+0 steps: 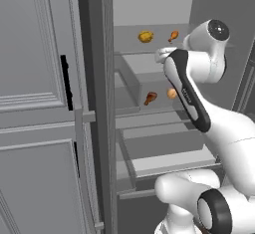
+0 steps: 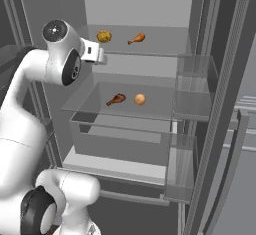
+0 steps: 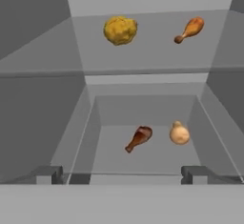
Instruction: Place one squash and one chicken drumstick in each tupperware on the nearby counter, to pack two identical lunches.
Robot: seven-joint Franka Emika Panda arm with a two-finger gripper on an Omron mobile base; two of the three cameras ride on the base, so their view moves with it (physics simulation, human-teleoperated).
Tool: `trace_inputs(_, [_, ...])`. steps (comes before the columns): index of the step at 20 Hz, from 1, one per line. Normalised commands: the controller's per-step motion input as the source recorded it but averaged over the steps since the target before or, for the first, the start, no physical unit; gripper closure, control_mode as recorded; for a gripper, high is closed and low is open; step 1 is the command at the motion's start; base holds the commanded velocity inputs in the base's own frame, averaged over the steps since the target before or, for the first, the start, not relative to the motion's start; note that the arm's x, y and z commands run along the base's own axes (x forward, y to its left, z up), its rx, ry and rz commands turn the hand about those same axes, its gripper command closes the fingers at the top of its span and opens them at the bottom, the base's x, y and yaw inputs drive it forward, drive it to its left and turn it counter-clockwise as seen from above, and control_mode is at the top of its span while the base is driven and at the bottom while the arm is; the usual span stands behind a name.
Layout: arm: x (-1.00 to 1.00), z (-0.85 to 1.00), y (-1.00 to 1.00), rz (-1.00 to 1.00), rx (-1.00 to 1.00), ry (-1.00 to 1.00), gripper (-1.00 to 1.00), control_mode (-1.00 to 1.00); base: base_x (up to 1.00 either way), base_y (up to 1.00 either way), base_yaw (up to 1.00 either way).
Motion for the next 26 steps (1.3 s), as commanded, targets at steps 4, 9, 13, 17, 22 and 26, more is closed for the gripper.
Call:
trace_inputs(4, [0.69, 0.41, 0.18, 0.00, 0.00, 0.10, -1.00, -1.00, 0.00, 0.00, 0.00])
trace_inputs(9, [0.74, 0.12, 0.17, 0.00, 0.00, 0.04, -1.00, -1.00, 0.00, 0.00, 0.00])
trace_inputs(13, [0.73, -0.11, 0.00, 0.00, 0.00, 0.00, -1.00, -1.00, 0.00, 0.00, 0.00])
trace_inputs(17, [0.83, -0.20, 0.02, 0.00, 0.00, 0.00, -1.00, -1.00, 0.00, 0.00, 0.00])
trace_inputs(22, [0.88, -0.07, 0.05, 0.00, 0.00, 0.00, -1.00, -1.00, 0.00, 0.00, 0.00])
trace_inputs(26, [0.68, 0.00, 0.00, -0.01, 0.00, 0.00, -1.00, -1.00, 0.00, 0.00, 0.00])
